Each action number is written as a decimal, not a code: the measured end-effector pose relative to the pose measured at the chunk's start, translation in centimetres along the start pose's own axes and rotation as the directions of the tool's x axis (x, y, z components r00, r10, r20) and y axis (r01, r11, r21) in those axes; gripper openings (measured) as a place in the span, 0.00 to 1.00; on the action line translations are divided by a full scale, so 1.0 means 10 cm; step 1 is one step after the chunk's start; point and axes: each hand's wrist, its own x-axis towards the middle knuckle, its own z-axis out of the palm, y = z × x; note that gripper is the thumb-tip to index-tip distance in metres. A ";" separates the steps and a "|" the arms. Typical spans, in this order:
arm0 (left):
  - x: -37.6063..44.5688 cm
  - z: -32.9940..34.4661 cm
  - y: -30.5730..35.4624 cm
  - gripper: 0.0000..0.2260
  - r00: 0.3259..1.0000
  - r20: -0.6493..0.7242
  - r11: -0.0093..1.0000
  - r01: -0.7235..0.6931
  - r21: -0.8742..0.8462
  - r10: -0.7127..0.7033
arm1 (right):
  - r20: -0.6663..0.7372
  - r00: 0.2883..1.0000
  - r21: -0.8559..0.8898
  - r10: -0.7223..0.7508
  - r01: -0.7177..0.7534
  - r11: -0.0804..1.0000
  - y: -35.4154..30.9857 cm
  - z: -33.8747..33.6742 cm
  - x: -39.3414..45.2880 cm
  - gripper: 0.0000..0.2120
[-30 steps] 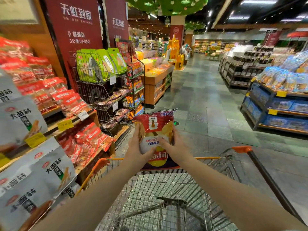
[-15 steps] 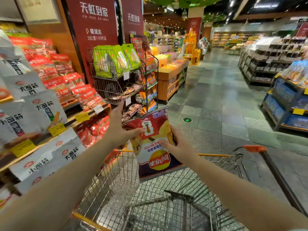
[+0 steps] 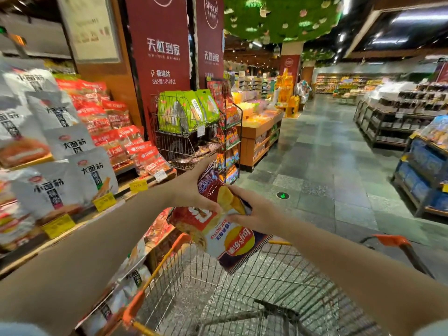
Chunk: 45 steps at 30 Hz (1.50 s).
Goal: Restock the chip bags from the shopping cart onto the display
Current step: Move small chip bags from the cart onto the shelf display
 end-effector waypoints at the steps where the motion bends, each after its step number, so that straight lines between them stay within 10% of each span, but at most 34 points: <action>1: -0.04 0.00 -0.09 0.57 0.999 -0.014 0.998 0.030 -0.048 -0.031 | 0.035 0.999 -0.023 -0.011 0.012 1.000 -0.04 0.01 0.04 0.35; 9: -0.54 -0.18 -0.76 0.48 0.945 -0.245 0.910 0.105 -0.402 -0.218 | -0.122 0.973 -0.327 -0.197 0.148 0.933 -0.42 0.49 0.50 0.30; 14: -0.93 -0.38 -1.13 0.42 0.745 -0.492 0.815 0.118 -0.568 -0.451 | -0.458 0.848 -0.363 -0.267 0.097 0.927 -0.60 1.21 0.60 0.25; 21: -1.56 -0.73 -1.48 0.30 0.487 -0.596 0.649 -0.077 -0.757 -0.638 | -0.130 0.941 0.189 0.313 -0.286 0.939 -1.45 2.14 0.72 0.44; 25: -1.95 -0.88 -1.58 0.45 0.389 -0.657 0.637 -0.200 -0.744 -0.645 | 0.041 0.965 0.584 0.260 -0.234 0.777 -2.04 2.59 0.94 0.45; 35: -3.42 -1.43 -2.00 0.13 0.539 -0.713 0.827 -0.052 -0.559 -0.448 | -0.057 0.994 0.743 0.089 -0.017 0.669 -2.84 3.40 1.30 0.45; 45: -4.43 -2.30 -2.22 0.35 0.635 -0.658 0.905 0.382 -0.186 -0.404 | -0.022 0.997 0.777 -0.072 0.063 0.626 -3.54 4.06 1.78 0.43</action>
